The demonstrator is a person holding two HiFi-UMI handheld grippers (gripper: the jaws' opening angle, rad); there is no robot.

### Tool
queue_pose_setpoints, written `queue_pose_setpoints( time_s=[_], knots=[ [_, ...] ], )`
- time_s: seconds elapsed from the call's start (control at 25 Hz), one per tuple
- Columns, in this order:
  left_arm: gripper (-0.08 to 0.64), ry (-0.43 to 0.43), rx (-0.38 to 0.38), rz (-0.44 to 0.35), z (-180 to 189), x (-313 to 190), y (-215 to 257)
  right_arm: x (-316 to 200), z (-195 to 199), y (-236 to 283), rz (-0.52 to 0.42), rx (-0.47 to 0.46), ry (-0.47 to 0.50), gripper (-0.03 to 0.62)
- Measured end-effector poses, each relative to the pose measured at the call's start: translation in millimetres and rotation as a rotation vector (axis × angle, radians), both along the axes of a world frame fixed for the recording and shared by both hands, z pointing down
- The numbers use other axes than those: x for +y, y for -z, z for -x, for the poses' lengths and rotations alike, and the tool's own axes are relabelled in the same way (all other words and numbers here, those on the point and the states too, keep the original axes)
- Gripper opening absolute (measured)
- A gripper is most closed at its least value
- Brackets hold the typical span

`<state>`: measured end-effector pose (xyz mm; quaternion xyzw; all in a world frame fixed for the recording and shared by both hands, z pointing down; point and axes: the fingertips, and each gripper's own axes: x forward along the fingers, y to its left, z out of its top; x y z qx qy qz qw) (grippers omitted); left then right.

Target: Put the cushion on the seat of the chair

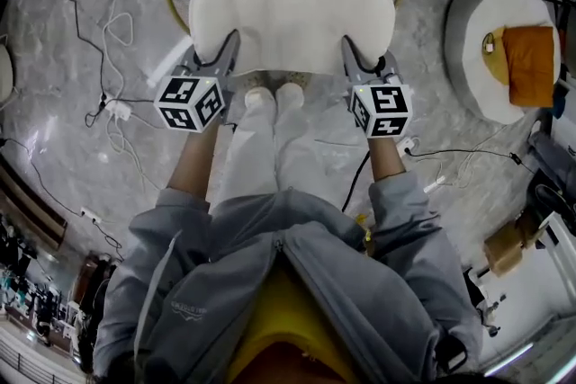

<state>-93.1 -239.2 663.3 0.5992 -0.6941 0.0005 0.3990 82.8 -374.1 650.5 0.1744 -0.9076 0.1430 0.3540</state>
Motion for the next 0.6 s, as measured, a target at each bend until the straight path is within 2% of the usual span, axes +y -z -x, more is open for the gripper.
queue_pose_setpoints(
  time_s=[0.44, 0.6],
  knots=[
    [0.071, -0.024, 0.049, 0.109, 2.7, -19.0, -108.3, -22.5, 4.2, -110.0, 0.104, 0.093, 0.001, 0.077],
    [0.071, -0.035, 0.082, 0.167, -11.1, -18.3, -136.2, -24.5, -6.6, -144.8, 0.146, 0.150, 0.021, 0.078]
  ],
)
